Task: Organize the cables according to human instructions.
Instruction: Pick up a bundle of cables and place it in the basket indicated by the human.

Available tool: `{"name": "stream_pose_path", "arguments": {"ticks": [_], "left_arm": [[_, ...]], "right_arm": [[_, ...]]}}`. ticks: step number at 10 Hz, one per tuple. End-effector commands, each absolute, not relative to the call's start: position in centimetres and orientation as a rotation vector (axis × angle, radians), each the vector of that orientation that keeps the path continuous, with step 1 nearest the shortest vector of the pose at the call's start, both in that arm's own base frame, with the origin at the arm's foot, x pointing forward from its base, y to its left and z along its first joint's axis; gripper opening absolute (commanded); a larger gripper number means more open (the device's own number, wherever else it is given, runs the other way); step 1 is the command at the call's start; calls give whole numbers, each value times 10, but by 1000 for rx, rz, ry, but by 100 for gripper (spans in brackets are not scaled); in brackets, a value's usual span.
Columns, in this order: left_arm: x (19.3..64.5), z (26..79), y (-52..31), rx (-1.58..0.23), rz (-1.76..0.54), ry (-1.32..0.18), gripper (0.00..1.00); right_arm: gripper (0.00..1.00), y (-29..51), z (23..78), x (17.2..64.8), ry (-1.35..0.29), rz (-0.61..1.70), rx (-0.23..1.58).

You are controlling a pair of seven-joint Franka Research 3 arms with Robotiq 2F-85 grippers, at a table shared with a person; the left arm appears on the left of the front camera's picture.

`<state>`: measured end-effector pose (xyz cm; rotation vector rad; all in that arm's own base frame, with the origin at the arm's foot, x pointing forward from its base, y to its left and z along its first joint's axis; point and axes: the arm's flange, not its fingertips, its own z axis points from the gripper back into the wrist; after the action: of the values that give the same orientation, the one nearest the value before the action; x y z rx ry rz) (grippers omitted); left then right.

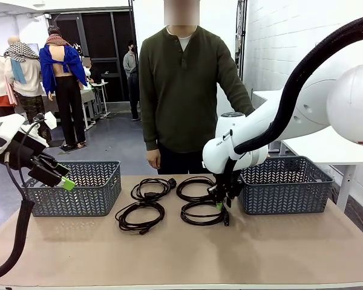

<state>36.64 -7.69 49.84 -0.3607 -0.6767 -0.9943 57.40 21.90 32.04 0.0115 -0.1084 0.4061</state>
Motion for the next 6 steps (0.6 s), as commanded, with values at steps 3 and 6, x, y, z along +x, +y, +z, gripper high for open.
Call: {"name": "stream_pose_path", "arguments": {"ticks": [3, 6], "left_arm": [[369, 497, -74, -376, -1011, -687, 100], [369, 497, -74, -376, -1011, -687, 100]], "right_arm": [[41, 229, 310, 582, -101, 380, -40], [41, 232, 304, 585, -99, 384, -54]]}}
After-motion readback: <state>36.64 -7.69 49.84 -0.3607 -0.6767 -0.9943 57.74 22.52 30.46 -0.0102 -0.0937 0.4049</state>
